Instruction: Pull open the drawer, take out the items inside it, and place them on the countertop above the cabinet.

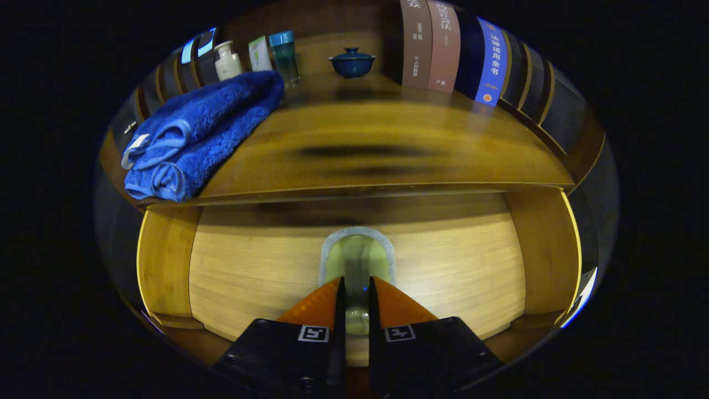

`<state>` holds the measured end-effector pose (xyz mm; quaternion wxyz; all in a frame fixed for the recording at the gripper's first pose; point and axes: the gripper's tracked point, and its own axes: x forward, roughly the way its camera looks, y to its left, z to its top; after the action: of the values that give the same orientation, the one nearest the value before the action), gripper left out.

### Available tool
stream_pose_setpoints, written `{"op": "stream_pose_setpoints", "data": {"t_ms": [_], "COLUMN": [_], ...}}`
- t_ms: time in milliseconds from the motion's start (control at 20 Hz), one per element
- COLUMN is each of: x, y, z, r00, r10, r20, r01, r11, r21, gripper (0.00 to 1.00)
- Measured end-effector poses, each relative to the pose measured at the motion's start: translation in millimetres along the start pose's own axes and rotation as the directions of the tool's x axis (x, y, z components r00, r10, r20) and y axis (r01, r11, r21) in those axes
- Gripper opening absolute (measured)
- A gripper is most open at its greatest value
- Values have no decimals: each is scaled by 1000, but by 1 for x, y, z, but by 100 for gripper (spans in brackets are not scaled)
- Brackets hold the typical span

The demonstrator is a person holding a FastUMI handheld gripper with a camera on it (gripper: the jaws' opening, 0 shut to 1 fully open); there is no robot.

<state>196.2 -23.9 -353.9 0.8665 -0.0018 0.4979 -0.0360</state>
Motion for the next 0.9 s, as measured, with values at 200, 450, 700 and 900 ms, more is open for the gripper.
{"op": "stream_pose_setpoints", "data": {"t_ms": [200,450,700,900], "x": [-10,-48,-92,-123], "y": [1,-2,-4,-6], "z": [-4,-2,2,14], "r00": [999,996,989,979], "r10": [29,41,56,63], "r20": [17,76,139,196], "r01": [-29,-42,-59,-69], "r11": [1000,999,998,997], "r21": [-4,12,20,28], "gripper": [21,21,21,21]}}
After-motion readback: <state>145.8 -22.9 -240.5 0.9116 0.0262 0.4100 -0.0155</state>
